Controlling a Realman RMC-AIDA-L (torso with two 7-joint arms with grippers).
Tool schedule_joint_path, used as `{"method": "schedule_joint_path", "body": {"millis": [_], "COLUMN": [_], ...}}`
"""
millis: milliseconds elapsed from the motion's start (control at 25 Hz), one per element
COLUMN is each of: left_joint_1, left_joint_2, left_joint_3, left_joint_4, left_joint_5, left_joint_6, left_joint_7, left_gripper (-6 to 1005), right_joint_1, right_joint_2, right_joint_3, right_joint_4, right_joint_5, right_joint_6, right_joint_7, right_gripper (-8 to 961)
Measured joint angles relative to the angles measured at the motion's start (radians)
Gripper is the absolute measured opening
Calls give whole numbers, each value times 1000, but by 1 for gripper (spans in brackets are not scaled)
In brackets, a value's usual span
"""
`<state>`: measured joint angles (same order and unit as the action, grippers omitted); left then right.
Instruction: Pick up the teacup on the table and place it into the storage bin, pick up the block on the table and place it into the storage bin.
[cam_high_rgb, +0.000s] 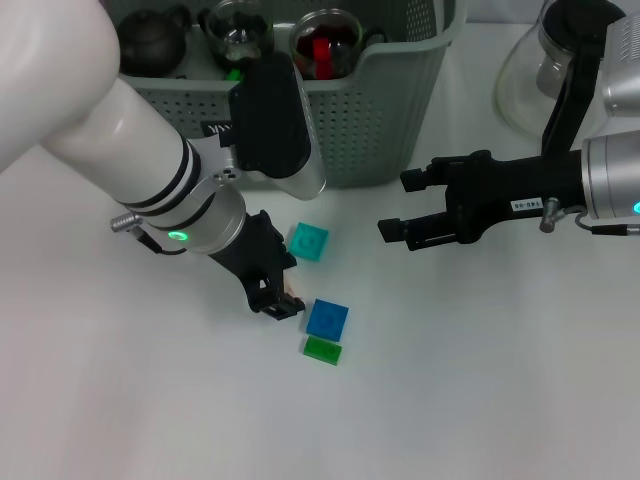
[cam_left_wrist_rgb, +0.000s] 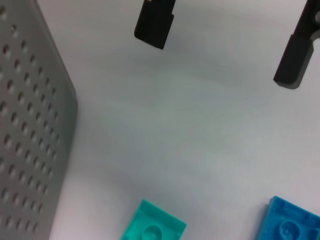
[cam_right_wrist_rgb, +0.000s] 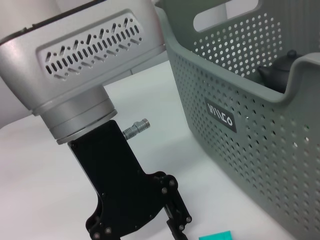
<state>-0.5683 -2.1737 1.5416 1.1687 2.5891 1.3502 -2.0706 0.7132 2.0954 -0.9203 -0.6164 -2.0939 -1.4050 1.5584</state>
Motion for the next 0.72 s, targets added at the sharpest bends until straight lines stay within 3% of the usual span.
{"method": "schedule_joint_path", "body": {"millis": [440, 600, 720], "left_joint_1": [-11, 19, 32], "left_joint_2": [1, 0, 2], "left_joint_3": [-12, -98, -228], "left_joint_4": [40, 158, 263], "left_joint_5": [-8, -52, -128], "left_joint_6": [64, 182, 250], "left_joint_7": [-41, -61, -142], "left_gripper": [432, 431, 444], "right_joint_1": [0, 0, -1], "right_joint_2": [0, 0, 0], "right_joint_3": [1, 2, 1], "right_joint_4": [2, 2, 0], "right_joint_5": [0, 0, 0], "right_joint_6": [9, 9, 7], "right_joint_7": [0, 0, 0], "right_gripper": [882, 882, 882]}}
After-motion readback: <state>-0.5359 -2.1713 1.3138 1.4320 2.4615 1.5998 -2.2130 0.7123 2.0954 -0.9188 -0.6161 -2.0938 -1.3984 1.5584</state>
